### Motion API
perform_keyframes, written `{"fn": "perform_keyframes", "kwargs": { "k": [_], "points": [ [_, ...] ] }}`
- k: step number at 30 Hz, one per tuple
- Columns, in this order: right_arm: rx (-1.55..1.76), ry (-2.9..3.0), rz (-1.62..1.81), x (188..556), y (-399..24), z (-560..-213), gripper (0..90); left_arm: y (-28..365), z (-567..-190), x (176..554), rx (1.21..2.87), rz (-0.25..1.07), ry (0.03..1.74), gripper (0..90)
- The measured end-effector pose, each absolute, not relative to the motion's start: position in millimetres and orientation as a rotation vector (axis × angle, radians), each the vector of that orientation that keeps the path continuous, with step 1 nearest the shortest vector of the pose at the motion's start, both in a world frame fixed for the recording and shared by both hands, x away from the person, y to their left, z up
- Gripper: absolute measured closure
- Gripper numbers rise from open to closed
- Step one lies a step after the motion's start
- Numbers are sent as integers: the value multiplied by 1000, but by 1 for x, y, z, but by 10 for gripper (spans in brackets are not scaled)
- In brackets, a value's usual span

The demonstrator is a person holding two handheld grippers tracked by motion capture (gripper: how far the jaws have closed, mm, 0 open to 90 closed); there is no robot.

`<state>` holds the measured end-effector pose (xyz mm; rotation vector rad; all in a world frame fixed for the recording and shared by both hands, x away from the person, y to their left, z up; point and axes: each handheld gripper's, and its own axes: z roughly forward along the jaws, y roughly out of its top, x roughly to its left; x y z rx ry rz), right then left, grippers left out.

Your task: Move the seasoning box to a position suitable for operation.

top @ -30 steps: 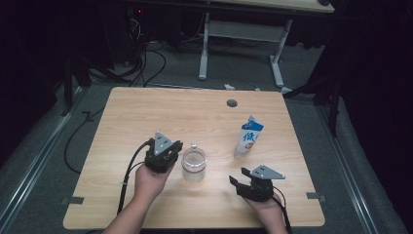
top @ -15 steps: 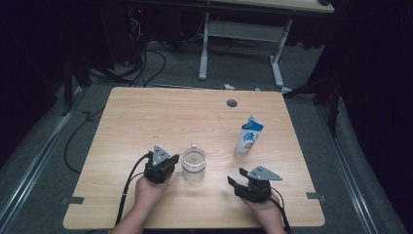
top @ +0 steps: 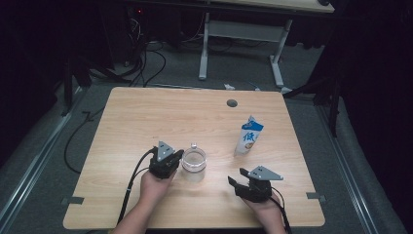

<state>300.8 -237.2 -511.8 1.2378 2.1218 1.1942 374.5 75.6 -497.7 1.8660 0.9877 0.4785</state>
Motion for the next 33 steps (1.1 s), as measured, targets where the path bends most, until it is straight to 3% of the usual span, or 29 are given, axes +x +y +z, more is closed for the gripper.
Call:
{"fn": "perform_keyframes", "kwargs": {
  "k": [18, 33],
  "points": [
    [1238, 2125, 1197, 300, -236, -511, 414, 69, -498, 338, 1885, 469, 941, 899],
    [1203, 2163, 1194, 298, -229, -511, 493, 52, -500, 314, 1908, 403, 865, 898]
  ]
}}
